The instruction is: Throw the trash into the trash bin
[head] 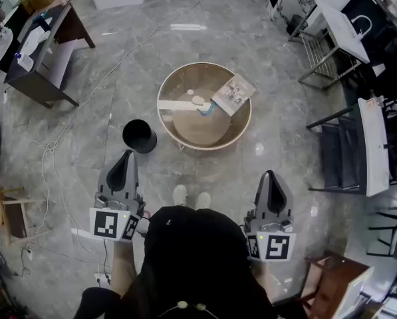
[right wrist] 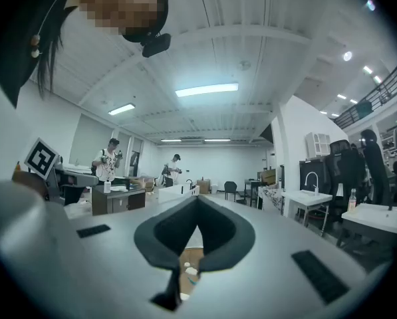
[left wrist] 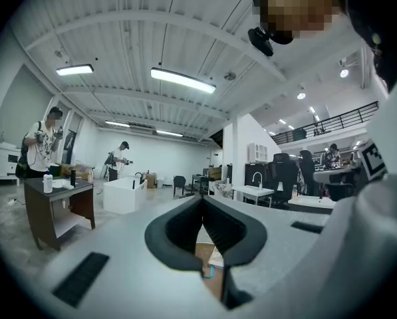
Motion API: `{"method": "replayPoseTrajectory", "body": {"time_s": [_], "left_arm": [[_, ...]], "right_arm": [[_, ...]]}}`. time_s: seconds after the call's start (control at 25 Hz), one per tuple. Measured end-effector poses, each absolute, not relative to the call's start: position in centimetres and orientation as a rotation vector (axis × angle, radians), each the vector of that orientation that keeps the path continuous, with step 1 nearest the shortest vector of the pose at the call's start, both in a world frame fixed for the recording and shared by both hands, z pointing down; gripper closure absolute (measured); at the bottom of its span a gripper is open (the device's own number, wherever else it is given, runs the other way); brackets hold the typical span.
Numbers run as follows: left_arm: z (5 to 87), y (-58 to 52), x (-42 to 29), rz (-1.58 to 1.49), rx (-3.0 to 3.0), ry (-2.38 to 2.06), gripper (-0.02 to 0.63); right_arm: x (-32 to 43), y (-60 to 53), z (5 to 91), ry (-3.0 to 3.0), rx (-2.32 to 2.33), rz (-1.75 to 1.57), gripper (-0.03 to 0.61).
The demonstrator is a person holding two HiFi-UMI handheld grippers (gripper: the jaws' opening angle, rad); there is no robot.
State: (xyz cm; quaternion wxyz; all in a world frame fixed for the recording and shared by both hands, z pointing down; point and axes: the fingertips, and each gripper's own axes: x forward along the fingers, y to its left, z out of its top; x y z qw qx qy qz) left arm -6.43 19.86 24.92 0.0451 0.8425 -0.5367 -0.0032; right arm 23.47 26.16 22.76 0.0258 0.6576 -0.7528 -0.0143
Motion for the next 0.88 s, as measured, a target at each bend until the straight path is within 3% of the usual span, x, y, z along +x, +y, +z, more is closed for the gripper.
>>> {"method": "replayPoseTrajectory", "body": {"time_s": [0.44,0.56,0.68,0.76,0.88], "left_arm": [[28.5,20.8,-8.3,-0.056,2.522,-1.500,0.607],[30.3,20.7,-9.7,-0.048,2.506,-1.498,0.606],[34.1,19.7,-10.5,0.003,2.474,-1.425,0.597],[37.5,18.9,-10.3,0.048,2.433,-1.332,0.532],[42.7,17.5,-9.5,0.073,2.332,-1.217,0.526]], "right_arm": [[20.5,24.7,28.1,-2.274,1.824,0.107,0.570],[18.6,24.5,31.0,-2.257,1.693,0.114,0.468],[17.4,24.8,34.6,-2.203,1.605,0.143,0.446],[16.7,24.9,38.0,-2.179,1.523,0.201,0.425],[16.3,24.1,44.1,-2.179,1.419,0.311,0.443]]}}
